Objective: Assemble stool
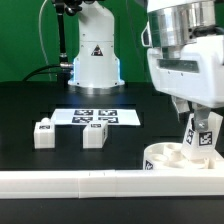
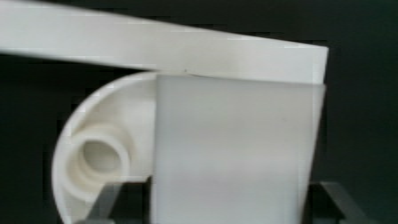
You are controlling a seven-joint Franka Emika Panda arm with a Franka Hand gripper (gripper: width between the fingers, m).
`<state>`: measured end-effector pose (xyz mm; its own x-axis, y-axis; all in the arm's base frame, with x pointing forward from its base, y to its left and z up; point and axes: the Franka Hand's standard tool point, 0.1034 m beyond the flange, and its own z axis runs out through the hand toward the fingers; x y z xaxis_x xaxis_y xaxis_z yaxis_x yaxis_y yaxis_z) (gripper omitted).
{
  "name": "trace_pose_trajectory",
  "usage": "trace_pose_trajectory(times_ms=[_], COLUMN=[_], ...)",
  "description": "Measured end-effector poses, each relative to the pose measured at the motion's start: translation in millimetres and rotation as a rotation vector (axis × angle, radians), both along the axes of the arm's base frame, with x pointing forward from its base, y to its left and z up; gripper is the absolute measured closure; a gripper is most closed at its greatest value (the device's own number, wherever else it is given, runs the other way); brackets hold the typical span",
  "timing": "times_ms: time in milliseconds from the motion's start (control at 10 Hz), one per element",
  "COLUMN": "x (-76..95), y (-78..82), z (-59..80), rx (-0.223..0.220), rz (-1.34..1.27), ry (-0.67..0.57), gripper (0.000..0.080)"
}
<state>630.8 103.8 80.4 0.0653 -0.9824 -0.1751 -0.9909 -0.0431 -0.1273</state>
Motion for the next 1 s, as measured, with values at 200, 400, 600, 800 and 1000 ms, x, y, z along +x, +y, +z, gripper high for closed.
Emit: trace_pose_trajectory(times_ms=[200,400,600,800,1000], x=[0.2,0.7,0.4,1.5,3.7], y=[2.9,3.3,4.0,8.6,15.0], z=[-1.0,-1.1,-1.5,4.2,12.8], rx=[0.053,0.072,0.071,0.075,0.076], rz=[-0.191,-0.279,-0.270,-0.237,-0.176], ry=[0.030,0.048,0.047,0.054,0.046], gripper=[0.0461,0.0461,0.0461,0.0182,0.0160])
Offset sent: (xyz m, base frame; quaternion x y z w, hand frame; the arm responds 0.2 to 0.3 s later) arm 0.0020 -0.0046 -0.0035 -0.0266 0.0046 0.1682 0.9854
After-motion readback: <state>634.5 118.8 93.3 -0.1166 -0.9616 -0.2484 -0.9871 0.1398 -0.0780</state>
